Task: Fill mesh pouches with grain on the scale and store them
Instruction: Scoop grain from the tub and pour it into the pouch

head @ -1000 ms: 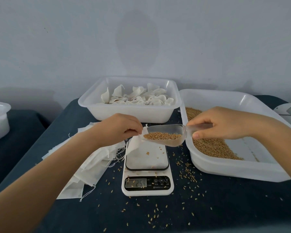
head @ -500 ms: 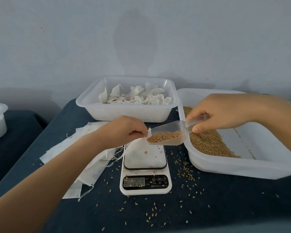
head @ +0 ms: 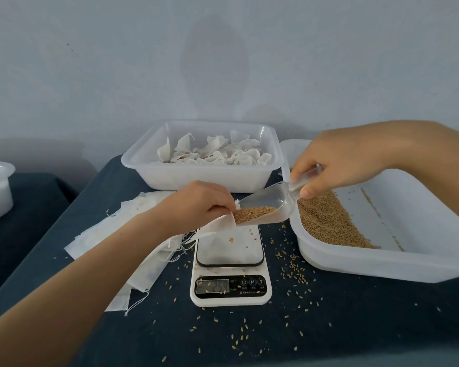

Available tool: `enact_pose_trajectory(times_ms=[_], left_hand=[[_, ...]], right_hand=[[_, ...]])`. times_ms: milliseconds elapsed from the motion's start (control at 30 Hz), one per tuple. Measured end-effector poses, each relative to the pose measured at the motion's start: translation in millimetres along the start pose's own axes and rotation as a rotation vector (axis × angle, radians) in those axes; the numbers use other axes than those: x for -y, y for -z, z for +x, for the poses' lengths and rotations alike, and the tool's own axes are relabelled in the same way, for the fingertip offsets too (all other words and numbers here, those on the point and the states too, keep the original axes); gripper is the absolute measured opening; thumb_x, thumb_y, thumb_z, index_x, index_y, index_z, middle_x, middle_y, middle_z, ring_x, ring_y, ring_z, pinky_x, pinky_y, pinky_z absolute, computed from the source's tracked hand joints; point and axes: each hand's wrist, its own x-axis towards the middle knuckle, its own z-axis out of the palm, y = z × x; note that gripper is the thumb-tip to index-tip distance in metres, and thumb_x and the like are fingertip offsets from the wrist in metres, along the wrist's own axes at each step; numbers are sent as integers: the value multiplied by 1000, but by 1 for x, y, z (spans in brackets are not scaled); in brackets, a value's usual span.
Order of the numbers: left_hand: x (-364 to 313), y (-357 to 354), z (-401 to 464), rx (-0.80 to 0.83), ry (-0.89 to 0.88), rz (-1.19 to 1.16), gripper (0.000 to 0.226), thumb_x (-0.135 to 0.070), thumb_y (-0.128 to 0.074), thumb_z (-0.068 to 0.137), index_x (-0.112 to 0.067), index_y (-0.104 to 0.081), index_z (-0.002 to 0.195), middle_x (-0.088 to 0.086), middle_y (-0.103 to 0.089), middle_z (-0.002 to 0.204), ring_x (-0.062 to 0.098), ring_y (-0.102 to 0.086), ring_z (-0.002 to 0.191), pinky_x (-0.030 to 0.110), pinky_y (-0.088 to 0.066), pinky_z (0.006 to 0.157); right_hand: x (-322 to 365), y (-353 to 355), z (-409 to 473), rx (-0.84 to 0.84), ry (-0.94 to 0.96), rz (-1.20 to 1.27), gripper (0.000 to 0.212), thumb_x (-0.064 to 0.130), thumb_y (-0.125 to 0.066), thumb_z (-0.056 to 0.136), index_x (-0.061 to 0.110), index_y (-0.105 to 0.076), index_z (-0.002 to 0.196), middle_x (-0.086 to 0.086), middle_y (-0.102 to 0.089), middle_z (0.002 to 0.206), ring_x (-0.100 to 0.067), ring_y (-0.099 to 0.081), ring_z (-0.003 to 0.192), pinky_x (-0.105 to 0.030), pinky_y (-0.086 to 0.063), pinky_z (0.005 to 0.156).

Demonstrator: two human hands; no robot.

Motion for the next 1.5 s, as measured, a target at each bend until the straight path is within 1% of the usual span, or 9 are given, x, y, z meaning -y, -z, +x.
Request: enact_pose_trajectory(times_ms=[100,433,567,667,767,933,1167,1367,1500], left_hand=[[-2,0,0,-12,0,-6,12,-1,-65,84,-4,-75,91,6,-71,94,19,-67,85,35,-50,80],[-2,-1,0,-36,-1,10,12,0,-66,83,-4,-75,90,5,-71,94,18,-67,84,31,-49,80],[-4,-3,-1,-46,-4,-1,12,0,-66,83,-4,-75,89,4,-71,93,16,-66,83,27,-49,79],[-5,-5,-2,-50,-4,-7,12,0,-66,83,-4,-75,90,3,-71,93,15,-66,83,26,-49,79],[-7,-6,-2,-47,-9,-10,12,1,-67,83,-3,-75,90,4,-71,93,10,-63,83,20,-47,79],[-7,-7,-5,-75,30,-13,12,-1,-66,84,-3,-75,91,4,-71,94,13,-65,84,26,-49,80],[-8,-7,-7,-129,50,-13,12,-1,-67,83,-1,-74,92,6,-71,95,10,-62,84,22,-47,80],[-7,-8,-7,-136,50,-17,12,0,-66,83,-1,-74,92,6,-71,95,9,-60,83,19,-46,80],[-4,-6,-11,-178,49,6,11,1,-66,82,-1,-74,89,6,-71,92,14,-65,81,25,-48,77]], right_hand=[[0,3,0,13,3,-1,30,47,-60,85,38,-64,113,23,-63,95,7,-54,83,-17,-42,75],[3,14,0,49,-14,-25,30,51,-61,80,40,-65,107,13,-69,92,-6,-63,85,-29,-49,83],[9,21,0,84,-42,-71,19,50,-62,80,40,-64,96,11,-68,85,6,-58,58,-22,-46,69],[17,31,3,110,-62,-109,8,47,-64,82,40,-60,83,8,-68,85,5,-55,48,-23,-49,67],[27,40,7,136,-69,-147,14,44,-65,84,40,-53,77,7,-68,85,3,-57,51,-24,-50,69],[40,50,11,154,-77,-219,16,41,-66,84,34,-57,73,5,-65,79,-6,-60,59,-28,-52,71],[48,57,13,156,-100,-260,15,40,-67,83,30,-60,75,4,-65,77,-6,-60,58,-27,-51,67],[48,57,17,156,-106,-257,13,40,-65,85,27,-61,81,3,-65,76,-7,-61,60,-30,-53,72],[30,55,7,105,-117,-129,10,42,-66,83,37,-58,80,6,-66,77,-2,-61,55,-21,-47,58]])
